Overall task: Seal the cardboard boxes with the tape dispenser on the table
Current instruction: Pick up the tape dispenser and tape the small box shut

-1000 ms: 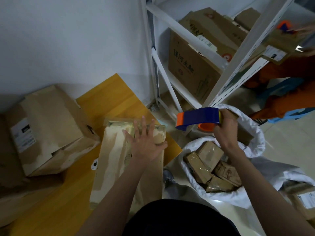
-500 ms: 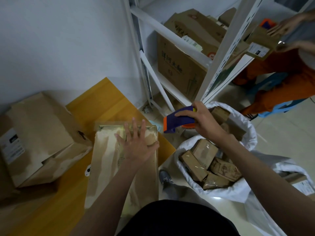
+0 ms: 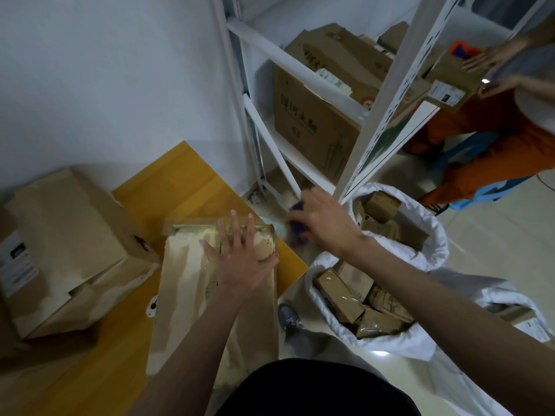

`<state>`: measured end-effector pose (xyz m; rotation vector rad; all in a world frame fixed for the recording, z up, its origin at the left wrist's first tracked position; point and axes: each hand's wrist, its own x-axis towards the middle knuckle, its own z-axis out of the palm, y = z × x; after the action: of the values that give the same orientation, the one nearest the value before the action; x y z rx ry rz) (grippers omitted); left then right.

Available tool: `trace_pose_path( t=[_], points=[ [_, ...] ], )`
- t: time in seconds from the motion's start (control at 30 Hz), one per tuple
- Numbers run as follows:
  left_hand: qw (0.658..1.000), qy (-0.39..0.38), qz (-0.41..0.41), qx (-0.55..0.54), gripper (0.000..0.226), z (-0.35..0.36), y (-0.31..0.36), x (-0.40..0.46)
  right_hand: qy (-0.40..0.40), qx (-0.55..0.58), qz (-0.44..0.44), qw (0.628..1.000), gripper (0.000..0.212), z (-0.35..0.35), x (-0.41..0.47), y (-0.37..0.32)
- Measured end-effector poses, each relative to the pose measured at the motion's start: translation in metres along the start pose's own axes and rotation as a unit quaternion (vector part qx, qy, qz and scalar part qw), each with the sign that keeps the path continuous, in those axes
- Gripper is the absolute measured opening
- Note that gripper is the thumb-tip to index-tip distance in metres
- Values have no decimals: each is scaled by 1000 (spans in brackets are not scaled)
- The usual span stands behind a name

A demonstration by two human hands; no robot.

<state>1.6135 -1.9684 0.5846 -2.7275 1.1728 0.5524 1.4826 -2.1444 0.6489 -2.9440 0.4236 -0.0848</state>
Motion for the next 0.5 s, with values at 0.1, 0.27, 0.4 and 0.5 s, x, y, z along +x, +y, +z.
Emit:
trace_pose_path(
  t=[0.1,0.27,0.4,0.5],
  points=[
    [1000,1,-4,11,102,-1,-2,1,-53,26,37,998,46,23,-24,-3],
    [1000,-11,1,12,101,-4,-1,1,-13,50,133,990,53,14,0,-4],
    [997,55,52,18,94,-7,-2,-3,-11,49,213,976,59,10,-1,4],
    [977,102,166,84,71,-9,1,-1,10,88,282,955,55,15,-13,7]
  ],
)
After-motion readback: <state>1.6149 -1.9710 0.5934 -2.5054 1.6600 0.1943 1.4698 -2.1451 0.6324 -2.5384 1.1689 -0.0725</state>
